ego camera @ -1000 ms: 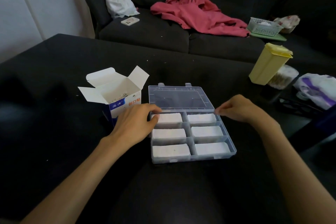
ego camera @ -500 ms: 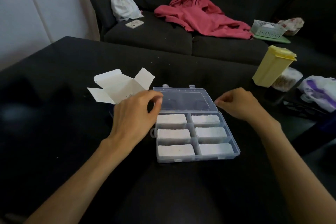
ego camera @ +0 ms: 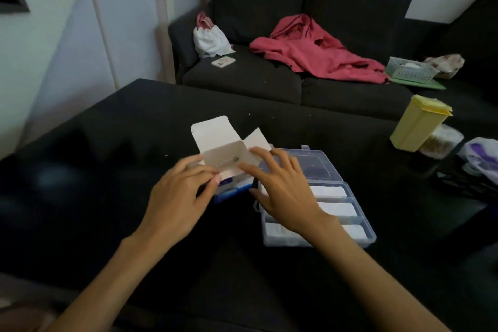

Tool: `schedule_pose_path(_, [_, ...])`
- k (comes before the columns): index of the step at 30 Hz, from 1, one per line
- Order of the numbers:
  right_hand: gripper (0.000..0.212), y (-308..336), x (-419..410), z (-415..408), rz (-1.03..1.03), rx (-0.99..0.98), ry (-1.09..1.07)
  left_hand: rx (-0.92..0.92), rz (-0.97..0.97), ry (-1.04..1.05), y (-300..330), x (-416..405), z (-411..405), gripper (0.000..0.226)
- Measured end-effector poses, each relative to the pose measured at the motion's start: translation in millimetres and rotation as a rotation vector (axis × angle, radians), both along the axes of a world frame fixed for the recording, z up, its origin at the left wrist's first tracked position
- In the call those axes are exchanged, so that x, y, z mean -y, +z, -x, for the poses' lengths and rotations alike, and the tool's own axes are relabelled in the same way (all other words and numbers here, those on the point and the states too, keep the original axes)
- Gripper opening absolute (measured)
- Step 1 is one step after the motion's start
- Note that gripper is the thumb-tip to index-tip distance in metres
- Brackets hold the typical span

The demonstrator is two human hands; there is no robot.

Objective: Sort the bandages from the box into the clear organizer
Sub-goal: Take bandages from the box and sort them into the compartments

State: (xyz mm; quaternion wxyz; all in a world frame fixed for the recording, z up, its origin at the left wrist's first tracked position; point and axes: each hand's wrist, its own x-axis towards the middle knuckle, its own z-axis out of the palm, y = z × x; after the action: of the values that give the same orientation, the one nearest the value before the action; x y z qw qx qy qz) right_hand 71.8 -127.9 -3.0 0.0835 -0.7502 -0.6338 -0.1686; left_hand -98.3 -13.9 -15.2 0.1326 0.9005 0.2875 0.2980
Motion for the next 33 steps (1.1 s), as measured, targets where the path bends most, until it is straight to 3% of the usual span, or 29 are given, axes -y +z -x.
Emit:
schedule_pose_path(2, [0.035, 2, 1, 8, -0.056, -0.017, 0.005, 0.168, 0.066, 0.018, 4, 5, 9, 0.023])
schedule_pose_path(4, [0.027, 1, 8, 14, -0.063, -0.021, 0.029, 0.331, 0.169, 0.128, 4, 4, 8, 0.036])
schedule_pose_path(6, [0.029, -4, 16, 19, -0.032, -0.004, 0.049, 0.332, 0.507, 0.176, 3, -4, 3, 0.060])
schedule_pose_path(8, [0.033, -11, 23, 21, -0.019, 0.002, 0.062, 0.319, 0.721, 0.061, 0, -7, -3, 0.057])
schedule_pose_path(10, [0.032, -15, 28, 24, -0.056, -0.015, 0.071, 0.365, 0.630, 0.002, 1, 1, -8, 0.032])
schedule_pose_path(12, [0.025, -15, 29, 24, -0.142, -0.038, 0.063, 0.505, 0.484, 0.041, 7, 10, -12, 0.022])
schedule_pose_path(14, [0.022, -13, 26, 23, -0.156, -0.081, 0.037, 0.557, 0.464, 0.078, 8, 13, -16, 0.023])
schedule_pose_path(19, [0.023, -15, 17, 24, -0.043, -0.201, 0.026, 0.456, 0.621, 0.110, -2, -2, -19, 0.031])
schedule_pose_path(25, [0.028, 17, 24, 37, -0.290, -0.314, 0.007, 0.421, 0.636, 0.084, 1, -7, -16, 0.031])
schedule_pose_path(28, [0.030, 31, 9, 50, -0.094, -0.260, -0.019, 0.429, 0.629, 0.116, 3, -7, -17, 0.031])
schedule_pose_path(33, [0.031, 32, -23, 51, 0.387, -0.541, -0.094, 0.433, 0.634, 0.146, 4, -8, -16, 0.027])
